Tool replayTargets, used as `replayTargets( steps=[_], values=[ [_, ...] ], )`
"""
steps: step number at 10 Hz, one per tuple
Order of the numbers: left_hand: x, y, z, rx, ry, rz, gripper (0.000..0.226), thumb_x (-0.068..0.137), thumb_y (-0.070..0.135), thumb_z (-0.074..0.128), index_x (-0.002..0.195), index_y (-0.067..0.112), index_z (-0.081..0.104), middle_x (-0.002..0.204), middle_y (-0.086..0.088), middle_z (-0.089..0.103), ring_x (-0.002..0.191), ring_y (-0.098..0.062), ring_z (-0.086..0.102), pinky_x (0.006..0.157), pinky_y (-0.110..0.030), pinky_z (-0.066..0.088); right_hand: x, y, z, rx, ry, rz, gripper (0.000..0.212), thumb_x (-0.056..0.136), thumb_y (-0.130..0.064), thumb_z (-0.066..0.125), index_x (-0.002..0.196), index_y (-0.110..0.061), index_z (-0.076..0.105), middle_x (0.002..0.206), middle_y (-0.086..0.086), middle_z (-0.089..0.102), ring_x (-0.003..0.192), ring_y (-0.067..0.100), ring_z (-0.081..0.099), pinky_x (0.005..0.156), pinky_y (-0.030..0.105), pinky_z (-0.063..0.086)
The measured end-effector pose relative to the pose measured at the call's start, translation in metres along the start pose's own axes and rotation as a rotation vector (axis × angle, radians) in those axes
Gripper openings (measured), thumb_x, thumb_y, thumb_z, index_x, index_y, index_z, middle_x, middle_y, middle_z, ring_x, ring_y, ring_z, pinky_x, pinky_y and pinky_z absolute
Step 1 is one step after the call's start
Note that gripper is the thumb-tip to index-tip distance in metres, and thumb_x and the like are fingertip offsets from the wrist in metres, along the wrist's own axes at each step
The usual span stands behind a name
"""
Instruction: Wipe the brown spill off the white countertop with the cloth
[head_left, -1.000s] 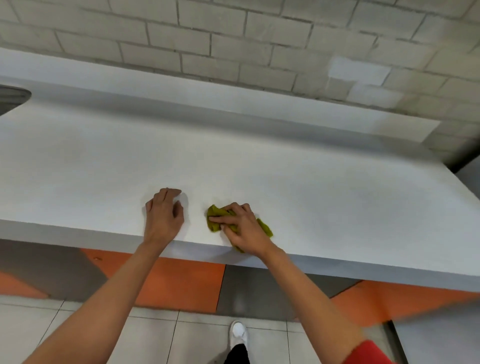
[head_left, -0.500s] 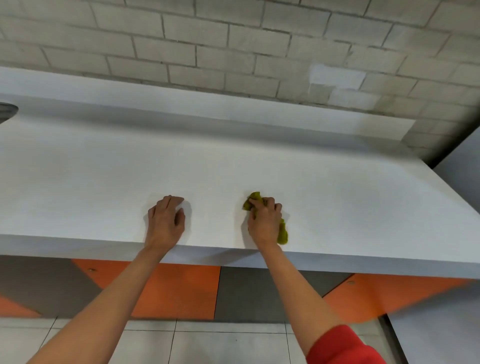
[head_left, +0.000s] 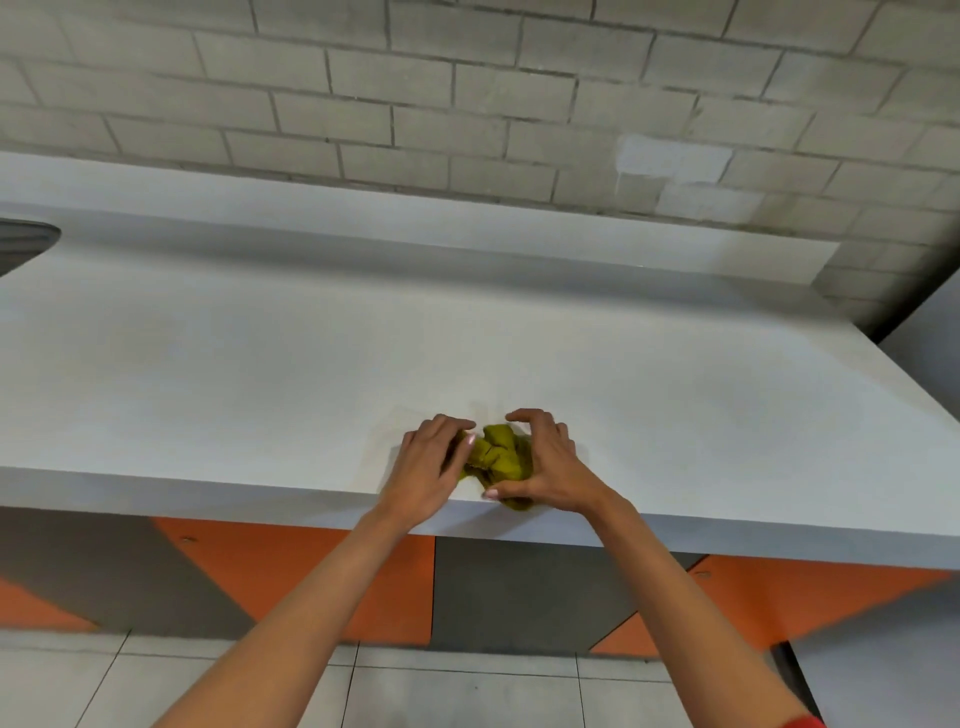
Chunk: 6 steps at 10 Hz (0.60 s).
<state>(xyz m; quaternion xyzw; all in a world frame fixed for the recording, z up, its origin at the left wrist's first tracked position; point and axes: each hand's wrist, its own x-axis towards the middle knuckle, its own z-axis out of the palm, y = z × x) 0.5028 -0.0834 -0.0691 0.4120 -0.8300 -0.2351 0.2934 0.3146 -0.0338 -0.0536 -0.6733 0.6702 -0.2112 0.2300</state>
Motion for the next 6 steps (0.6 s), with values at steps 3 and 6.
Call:
replayTargets(
  steps=[3,6],
  values=[
    [0.006,0.018,0.005,-0.059,-0.025,-0.051,0.03,0.089,0.031,0.059,0.117,0.021,0.059,0.103,-0.002,0.064,0.099,-0.019,0.053,0.09,-0.039,0.043,-0.002,0.01,-0.012,-0.098,0.018,-0.02,0.059,0.079,-0.042,0.069,0.127,-0.016,0.049,0.121,0.007,0.051,0.11,0.023,0.041,0.094,0.034,0.037],
    [0.011,0.031,0.001,0.01,0.179,-0.093,0.022,0.093,0.034,0.052,0.108,0.021,0.061,0.107,0.003,0.064,0.102,-0.017,0.053,0.089,-0.026,0.031,-0.018,0.019,-0.026,0.077,0.348,-0.067,0.042,0.083,-0.046,0.063,0.119,-0.027,0.057,0.126,-0.004,0.05,0.116,0.011,0.041,0.096,0.026,0.03]
  ],
)
